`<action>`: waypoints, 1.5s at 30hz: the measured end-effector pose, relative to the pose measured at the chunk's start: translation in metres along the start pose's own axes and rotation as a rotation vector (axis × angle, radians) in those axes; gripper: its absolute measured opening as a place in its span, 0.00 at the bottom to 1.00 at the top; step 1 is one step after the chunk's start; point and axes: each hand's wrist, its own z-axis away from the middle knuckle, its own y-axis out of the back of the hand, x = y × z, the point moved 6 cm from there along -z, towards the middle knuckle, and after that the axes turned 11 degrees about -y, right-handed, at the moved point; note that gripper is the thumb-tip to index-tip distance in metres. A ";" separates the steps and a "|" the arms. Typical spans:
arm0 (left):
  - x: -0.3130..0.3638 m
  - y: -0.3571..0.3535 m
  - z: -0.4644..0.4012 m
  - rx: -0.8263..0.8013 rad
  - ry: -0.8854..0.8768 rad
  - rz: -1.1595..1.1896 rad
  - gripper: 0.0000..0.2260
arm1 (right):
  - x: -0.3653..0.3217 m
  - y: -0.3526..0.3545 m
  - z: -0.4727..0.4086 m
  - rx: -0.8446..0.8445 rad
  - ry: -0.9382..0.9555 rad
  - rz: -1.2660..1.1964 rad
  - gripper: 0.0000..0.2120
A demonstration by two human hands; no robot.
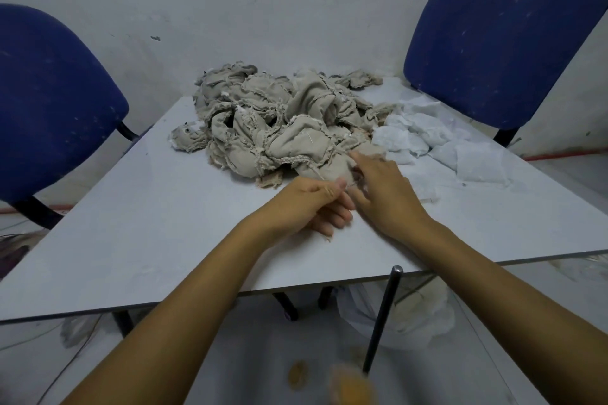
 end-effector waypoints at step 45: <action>0.011 0.023 -0.005 0.034 -0.218 -0.703 0.09 | 0.003 0.014 0.016 0.026 0.116 -0.009 0.11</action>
